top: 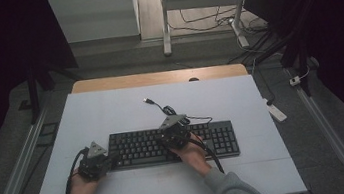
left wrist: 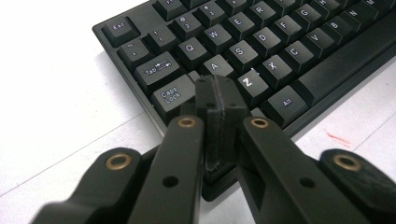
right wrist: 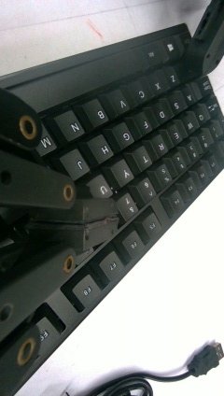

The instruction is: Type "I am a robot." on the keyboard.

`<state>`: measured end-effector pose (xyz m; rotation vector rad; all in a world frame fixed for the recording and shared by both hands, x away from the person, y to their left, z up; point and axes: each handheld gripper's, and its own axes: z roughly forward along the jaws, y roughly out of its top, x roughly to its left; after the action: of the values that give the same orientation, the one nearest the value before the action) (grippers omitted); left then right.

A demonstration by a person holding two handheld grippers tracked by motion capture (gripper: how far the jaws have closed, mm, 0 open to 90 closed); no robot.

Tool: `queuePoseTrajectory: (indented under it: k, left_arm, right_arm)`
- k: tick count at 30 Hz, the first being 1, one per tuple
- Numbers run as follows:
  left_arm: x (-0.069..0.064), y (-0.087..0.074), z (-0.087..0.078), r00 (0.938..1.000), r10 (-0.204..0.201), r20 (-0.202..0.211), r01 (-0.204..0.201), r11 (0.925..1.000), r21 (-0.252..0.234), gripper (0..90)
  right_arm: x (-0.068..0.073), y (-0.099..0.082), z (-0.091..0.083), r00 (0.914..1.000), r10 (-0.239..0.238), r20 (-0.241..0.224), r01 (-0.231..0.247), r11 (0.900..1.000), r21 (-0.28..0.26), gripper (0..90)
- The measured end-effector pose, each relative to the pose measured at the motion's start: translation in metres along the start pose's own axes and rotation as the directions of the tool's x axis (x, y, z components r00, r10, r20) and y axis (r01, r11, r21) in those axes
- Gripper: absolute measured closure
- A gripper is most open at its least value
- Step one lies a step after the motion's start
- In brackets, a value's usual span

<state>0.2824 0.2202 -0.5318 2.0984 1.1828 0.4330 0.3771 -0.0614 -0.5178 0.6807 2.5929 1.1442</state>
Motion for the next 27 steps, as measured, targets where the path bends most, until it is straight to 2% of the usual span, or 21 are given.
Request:
queuePoseTrajectory:
  k: [6,10,14,19,24,26,27]
  left_arm:
    - [0.0,0.0,-0.001,1.0,-0.003,0.002,0.003,0.9999,-0.013,88.7]
    - [0.0,0.001,-0.005,0.9999,-0.012,0.01,0.013,0.9989,-0.044,88.6]
    - [0.001,0.002,-0.009,0.9997,-0.02,0.014,0.021,0.9975,-0.067,88.4]
    - [0.002,0.002,-0.011,0.9993,-0.031,0.02,0.033,0.9962,-0.081,86.8]
    - [0.002,0.002,-0.011,0.9991,-0.036,0.024,0.038,0.9949,-0.093,80.3]
    - [0.003,0.002,-0.012,0.999,-0.038,0.024,0.04,0.9943,-0.099,74.0]
    - [0.003,0.002,-0.012,0.9988,-0.041,0.027,0.044,0.9937,-0.103,70.2]
  right_arm:
    - [0.001,0.0,0.0,0.9999,-0.013,0.004,0.013,0.9999,-0.007,89.7]
    - [0.0,0.002,-0.008,1.0,-0.001,-0.004,0.001,0.9986,-0.052,89.7]
    - [-0.002,0.001,-0.017,0.9998,0.008,-0.016,-0.009,0.9977,-0.067,89.7]
    - [-0.005,-0.006,-0.029,1.0,0.006,-0.007,-0.007,0.9974,-0.071,89.7]
    - [-0.013,-0.016,-0.042,0.9997,0.022,0.01,-0.021,0.9973,-0.07,89.7]
    - [-0.016,-0.02,-0.047,0.9996,0.027,0.006,-0.026,0.9973,-0.069,89.2]
    - [-0.017,-0.021,-0.049,0.9996,0.029,0.005,-0.029,0.9969,-0.073,85.6]
